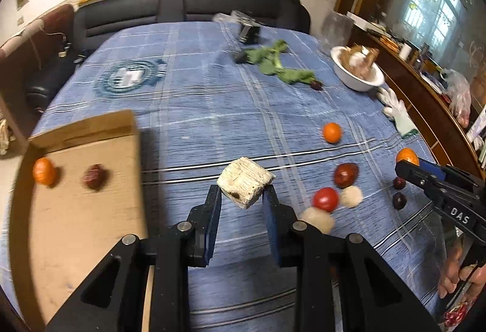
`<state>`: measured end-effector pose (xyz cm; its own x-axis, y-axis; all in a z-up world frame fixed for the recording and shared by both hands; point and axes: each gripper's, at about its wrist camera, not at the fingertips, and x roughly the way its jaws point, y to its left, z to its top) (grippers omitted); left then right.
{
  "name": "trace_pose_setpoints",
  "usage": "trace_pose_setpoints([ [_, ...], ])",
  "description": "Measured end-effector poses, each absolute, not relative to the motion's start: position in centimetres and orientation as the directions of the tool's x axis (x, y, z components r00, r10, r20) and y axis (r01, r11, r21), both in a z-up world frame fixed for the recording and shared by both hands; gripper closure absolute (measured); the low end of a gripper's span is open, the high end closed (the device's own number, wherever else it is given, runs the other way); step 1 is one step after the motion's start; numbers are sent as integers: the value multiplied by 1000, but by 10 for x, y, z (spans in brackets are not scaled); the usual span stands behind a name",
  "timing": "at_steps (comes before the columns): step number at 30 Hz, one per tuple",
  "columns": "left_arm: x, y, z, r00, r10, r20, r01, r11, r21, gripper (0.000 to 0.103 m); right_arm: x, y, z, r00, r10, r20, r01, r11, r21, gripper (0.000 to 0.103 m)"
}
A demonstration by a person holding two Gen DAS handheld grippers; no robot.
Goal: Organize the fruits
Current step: 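Carry both items into the cardboard box and open both tools to release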
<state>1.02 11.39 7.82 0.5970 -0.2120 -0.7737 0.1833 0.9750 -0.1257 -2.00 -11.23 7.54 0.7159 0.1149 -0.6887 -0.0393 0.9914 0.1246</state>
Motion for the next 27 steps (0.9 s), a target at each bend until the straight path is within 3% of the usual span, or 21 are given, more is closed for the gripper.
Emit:
trace_pose_setpoints([
  [14, 18, 283, 64, 550, 62, -833, -134, 991, -14, 76, 12, 72, 88, 627, 361, -690, -367, 919, 147, 68],
  [27, 49, 327, 33, 443, 75, -893, -220, 975, -27, 76, 79, 190, 39, 462, 377, -803, -486, 864, 127, 68],
])
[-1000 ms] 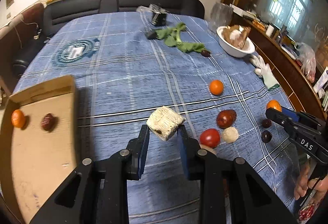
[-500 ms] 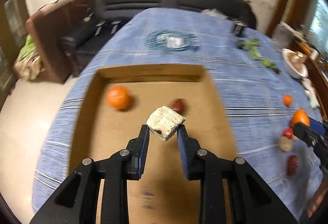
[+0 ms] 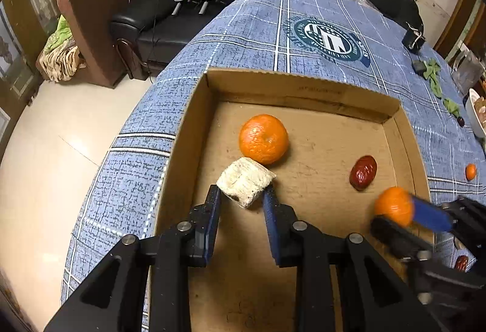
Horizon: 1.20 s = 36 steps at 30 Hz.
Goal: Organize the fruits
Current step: 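Carry both items into the cardboard box and open both tools to release, then move both open tools back toward the remaining fruits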
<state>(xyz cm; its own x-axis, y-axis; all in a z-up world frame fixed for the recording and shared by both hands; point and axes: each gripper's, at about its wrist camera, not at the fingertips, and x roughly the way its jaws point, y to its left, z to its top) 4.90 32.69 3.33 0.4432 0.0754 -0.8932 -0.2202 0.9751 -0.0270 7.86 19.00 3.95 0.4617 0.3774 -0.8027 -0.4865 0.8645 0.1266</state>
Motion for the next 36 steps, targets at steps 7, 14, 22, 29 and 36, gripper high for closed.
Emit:
trace_pose_setpoints([
  [7, 43, 338, 38, 465, 31, -885, -235, 968, -90, 58, 92, 206, 27, 443, 352, -825, -484, 868, 110, 67],
  [14, 30, 340, 49, 507, 21, -862, -258, 958, -128, 52, 91, 187, 38, 438, 415, -797, -459, 866, 198, 64],
  [22, 6, 297, 67, 599, -30, -800, -208, 959, -192, 38, 59, 124, 71, 517, 447, -730, -407, 879, 249, 60],
  [29, 14, 236, 55, 610, -17, -792, -98, 990, -97, 38, 26, 39, 90, 615, 384, -689, -304, 921, 242, 59],
  [36, 14, 226, 51, 554, 3, -832, -56, 998, -34, 38, -5, -73, 99, 702, 271, -658, -124, 957, 261, 55],
])
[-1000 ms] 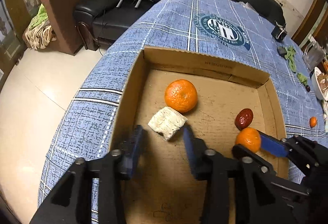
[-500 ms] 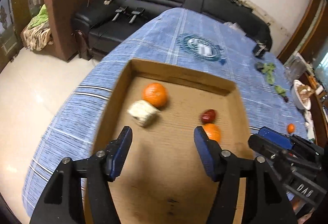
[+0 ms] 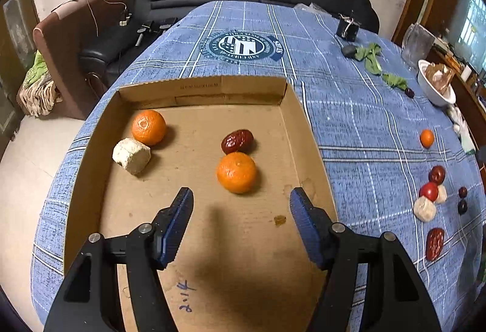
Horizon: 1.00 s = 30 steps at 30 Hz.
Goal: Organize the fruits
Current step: 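Move both open tools back toward the remaining fruits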
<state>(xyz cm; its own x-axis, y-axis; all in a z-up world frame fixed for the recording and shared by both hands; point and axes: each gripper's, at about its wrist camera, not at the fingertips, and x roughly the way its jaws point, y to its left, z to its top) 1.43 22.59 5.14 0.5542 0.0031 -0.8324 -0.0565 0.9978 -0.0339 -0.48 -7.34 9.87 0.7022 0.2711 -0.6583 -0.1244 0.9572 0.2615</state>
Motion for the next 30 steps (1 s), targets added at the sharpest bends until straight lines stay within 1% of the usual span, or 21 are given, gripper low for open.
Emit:
trace_pose_setpoints([
  [3, 11, 227, 52, 556, -1, -831, -41, 999, -29, 38, -13, -117, 93, 715, 227, -661, -43, 958, 282, 55],
  [6, 3, 228, 67, 598, 10, -801, -65, 997, -36, 38, -17, -146, 85, 717, 197, -669, 8, 957, 290, 54],
  [9, -5, 214, 89, 638, -65, -768, -26, 994, -106, 38, -15, -159, 75, 709, 198, -677, 26, 952, 305, 54],
  [11, -9, 194, 100, 654, -102, -749, 20, 993, -118, 37, -9, -159, 65, 696, 222, -682, 23, 944, 330, 54],
  [13, -11, 173, 103, 650, -148, -745, 74, 988, -132, 34, -4, -157, 56, 686, 248, -684, 14, 935, 354, 54],
  [15, -11, 149, 98, 622, -204, -756, 129, 979, -158, 34, -2, -157, 50, 683, 262, -682, 11, 930, 368, 55],
  [19, -8, 113, 81, 569, -264, -778, 191, 964, -187, 34, -10, -171, 43, 692, 218, -689, 38, 941, 337, 55],
  [22, -1, 88, 61, 523, -278, -805, 210, 958, -194, 34, -18, -187, 37, 685, 165, -710, 78, 952, 296, 55],
  [25, 7, 68, 45, 475, -295, -829, 223, 952, -211, 34, -25, -204, 30, 678, 145, -721, 109, 950, 293, 55],
  [29, 13, 43, 30, 467, -255, -847, 263, 954, -142, 34, -26, -216, 22, 672, 144, -727, 129, 943, 306, 55],
  [30, 14, 40, 28, 471, -267, -841, 278, 949, -146, 34, -26, -218, 19, 668, 141, -731, 134, 943, 304, 55],
])
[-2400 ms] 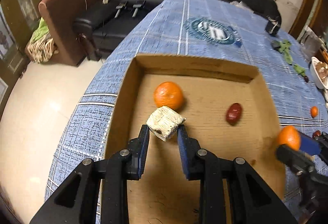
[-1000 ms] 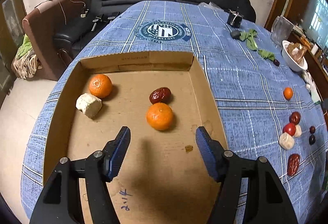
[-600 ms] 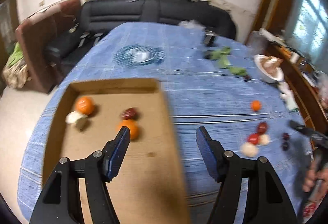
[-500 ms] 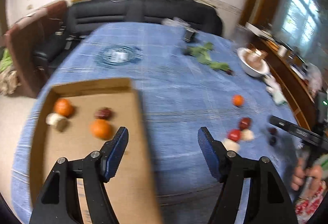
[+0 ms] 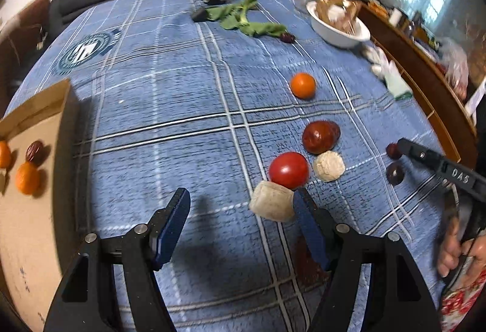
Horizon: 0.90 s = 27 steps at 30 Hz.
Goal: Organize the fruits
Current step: 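Move both open tools back toward the remaining fruits, then grasp the round white yam slice with the left tool while the right tool grasps a red date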
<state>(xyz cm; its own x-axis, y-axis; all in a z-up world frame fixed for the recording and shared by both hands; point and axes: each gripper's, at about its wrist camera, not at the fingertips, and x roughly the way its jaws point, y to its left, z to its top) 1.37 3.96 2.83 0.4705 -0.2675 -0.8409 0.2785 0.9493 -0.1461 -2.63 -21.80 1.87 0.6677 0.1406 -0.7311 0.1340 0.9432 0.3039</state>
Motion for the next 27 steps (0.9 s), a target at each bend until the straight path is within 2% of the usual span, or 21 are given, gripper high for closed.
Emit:
trace_pose_setpoints([
  [3, 15, 34, 27, 469, -278, -838, 300, 943, -145, 34, -26, -219, 13, 660, 116, -742, 147, 949, 278, 55],
  [5, 16, 33, 27, 463, -291, -837, 304, 939, -158, 38, -24, -216, 11, 659, 110, -744, 142, 953, 267, 55],
  [7, 15, 35, 29, 454, -320, -831, 317, 930, -185, 50, -24, -215, 11, 661, 104, -743, 140, 956, 259, 55],
  [10, 15, 42, 32, 452, -336, -827, 314, 927, -205, 60, -21, -212, 11, 657, 88, -749, 143, 961, 238, 55],
  [13, 13, 48, 34, 465, -334, -820, 312, 929, -201, 61, -19, -207, 11, 654, 64, -754, 146, 967, 208, 55],
  [19, 2, 28, 34, 484, -299, -822, 384, 917, -108, 60, -17, -195, 10, 645, 5, -764, 139, 983, 124, 55],
  [22, 3, 17, 25, 448, -300, -842, 412, 905, -104, 55, -17, -194, 10, 640, -2, -768, 139, 984, 114, 55],
  [27, 3, 15, 16, 463, -301, -834, 431, 898, -86, 56, -18, -191, 10, 638, -21, -769, 136, 987, 86, 56],
])
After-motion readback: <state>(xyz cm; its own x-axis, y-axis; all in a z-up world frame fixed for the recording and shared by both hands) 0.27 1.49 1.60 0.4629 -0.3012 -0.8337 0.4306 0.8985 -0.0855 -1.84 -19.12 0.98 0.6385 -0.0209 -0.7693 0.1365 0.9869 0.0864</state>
